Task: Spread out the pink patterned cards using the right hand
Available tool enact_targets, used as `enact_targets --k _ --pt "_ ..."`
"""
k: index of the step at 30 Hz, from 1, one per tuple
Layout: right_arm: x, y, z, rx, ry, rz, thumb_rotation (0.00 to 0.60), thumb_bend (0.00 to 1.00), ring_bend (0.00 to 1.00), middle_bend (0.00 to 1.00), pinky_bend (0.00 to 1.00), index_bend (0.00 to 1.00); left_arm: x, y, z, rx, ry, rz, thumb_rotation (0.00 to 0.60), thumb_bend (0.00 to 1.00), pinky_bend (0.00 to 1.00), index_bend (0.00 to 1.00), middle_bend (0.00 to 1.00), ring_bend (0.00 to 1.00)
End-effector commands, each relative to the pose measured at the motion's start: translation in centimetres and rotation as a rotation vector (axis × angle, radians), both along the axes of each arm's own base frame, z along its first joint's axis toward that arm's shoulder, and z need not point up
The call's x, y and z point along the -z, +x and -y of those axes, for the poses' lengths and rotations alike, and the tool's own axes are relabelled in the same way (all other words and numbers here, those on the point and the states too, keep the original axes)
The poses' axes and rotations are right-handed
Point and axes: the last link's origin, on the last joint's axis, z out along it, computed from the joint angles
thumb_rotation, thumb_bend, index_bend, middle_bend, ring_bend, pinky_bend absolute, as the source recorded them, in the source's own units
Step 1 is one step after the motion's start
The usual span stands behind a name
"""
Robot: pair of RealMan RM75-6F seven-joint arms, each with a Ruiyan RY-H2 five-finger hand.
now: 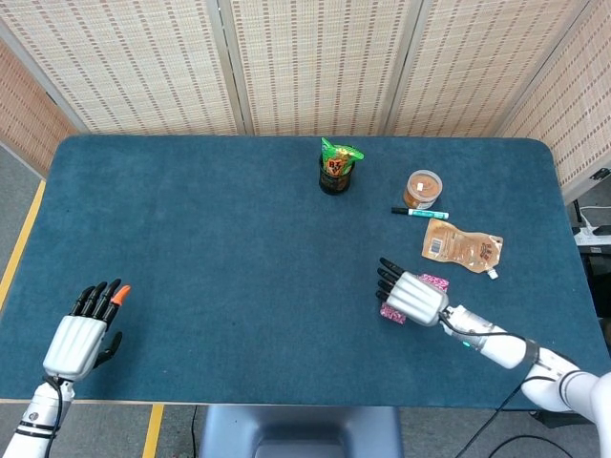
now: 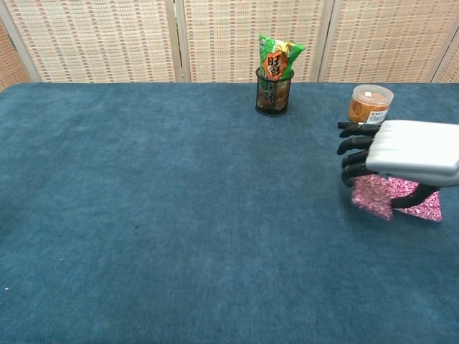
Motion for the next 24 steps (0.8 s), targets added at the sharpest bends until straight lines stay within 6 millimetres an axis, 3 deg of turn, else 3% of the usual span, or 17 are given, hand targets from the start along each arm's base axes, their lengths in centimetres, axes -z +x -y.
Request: enact_targets --k 1,7,9,11,14,19,24 --pt "1.5 1.1 0.4 -0.007 0.010 0.003 0.600 0.15 0.17 0.42 0.11 0.49 -0.1 0.0 0.0 -0.002 0.001 0.003 0.600 0.45 0.11 0.00 0.00 0.04" --pt "3.0 2.2 0.5 -0.026 0.022 0.012 0.600 0.15 0.17 0.42 0.11 0.43 -0.2 -0.1 0.0 -0.004 0.000 0.006 0.600 0.45 0.12 0.00 0.01 0.04" --pt "3.2 2.1 0.5 -0.026 0.021 0.000 0.600 0.15 0.16 0.37 0.11 0.32 -0.2 -0.1 -0.1 -0.005 0.000 0.007 0.600 0.45 0.12 0.00 0.01 0.04" --pt "3.2 1.9 0.5 -0.005 0.021 -0.008 0.600 0.15 0.11 0.22 0.11 0.13 -0.2 -0.1 -0.1 -0.005 0.000 0.008 0.600 0.45 0.12 0.00 0.01 0.04" --pt "2.9 1.7 0.4 0.013 0.032 -0.009 0.600 0.16 0.08 0.12 0.11 0.00 -0.2 -0.1 0.0 -0.002 -0.002 0.007 0.600 0.45 0.12 0.00 0.02 0.04" --pt "1.7 1.3 0.3 0.024 0.015 0.003 0.600 0.16 0.07 0.12 0.10 0.00 -0.2 -0.1 0.1 -0.002 -0.003 0.005 0.600 0.45 0.12 0.00 0.03 0.05" --pt "-1.0 -0.1 0.2 0.032 -0.021 -0.006 0.600 0.16 0.06 0.11 0.10 0.00 -0.1 -0.1 0.2 -0.002 -0.002 0.000 0.600 0.45 0.12 0.00 0.03 0.05"
